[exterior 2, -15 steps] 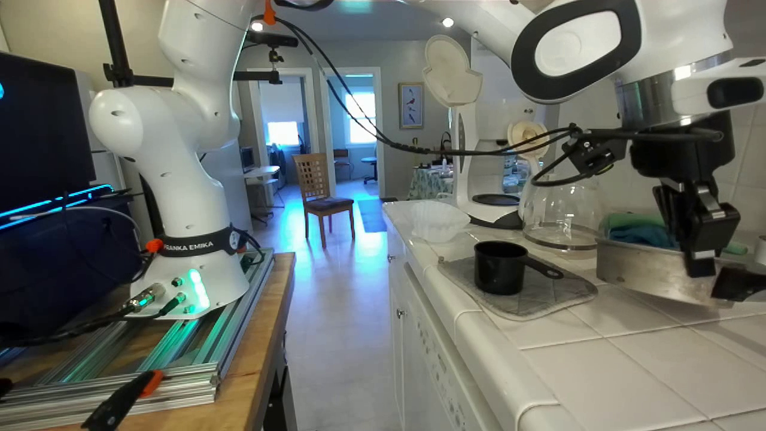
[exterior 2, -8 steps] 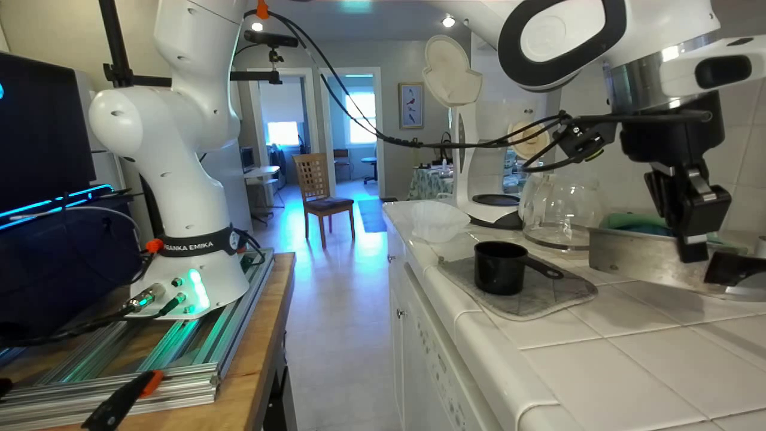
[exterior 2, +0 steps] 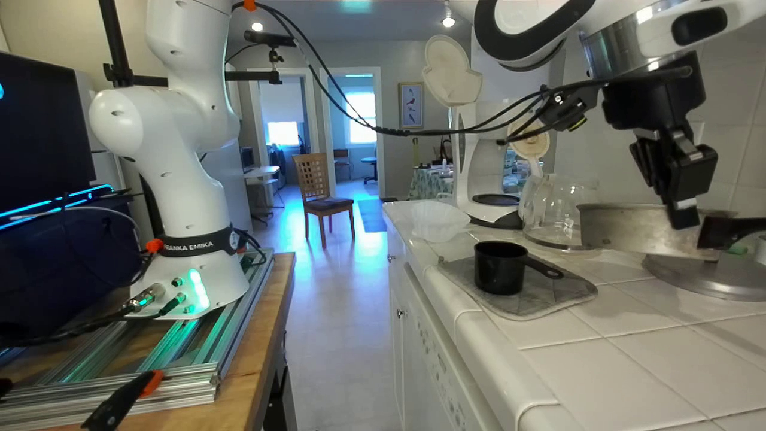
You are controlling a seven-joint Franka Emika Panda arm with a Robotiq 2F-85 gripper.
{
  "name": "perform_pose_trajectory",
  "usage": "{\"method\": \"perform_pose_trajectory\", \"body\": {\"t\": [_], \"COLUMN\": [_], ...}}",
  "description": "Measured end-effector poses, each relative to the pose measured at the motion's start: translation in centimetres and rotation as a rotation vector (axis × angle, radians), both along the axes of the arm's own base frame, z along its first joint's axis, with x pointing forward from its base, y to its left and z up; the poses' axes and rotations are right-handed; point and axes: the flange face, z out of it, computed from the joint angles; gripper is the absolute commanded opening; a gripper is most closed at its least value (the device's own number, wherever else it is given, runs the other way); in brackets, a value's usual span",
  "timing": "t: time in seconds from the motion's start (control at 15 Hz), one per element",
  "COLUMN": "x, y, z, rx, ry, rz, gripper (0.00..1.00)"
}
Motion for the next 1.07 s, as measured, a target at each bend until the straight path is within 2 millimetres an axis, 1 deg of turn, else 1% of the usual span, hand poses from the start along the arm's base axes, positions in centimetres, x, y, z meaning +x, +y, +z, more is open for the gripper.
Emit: {"method": "perform_pose_trajectory", "body": {"t": [0.53, 0.8, 1.07], "x": [-1.3, -0.9, 0.0], "y": [2.5, 4.0, 6.0], "z": [4.9, 7.1, 8.1], "rx": [-0.023, -0.058, -0.113], "ry": [-0.051, -0.084, -0.091], "rz": [0.039, 0.071, 0.121], "gripper": [0.02, 0.02, 0.02]}}
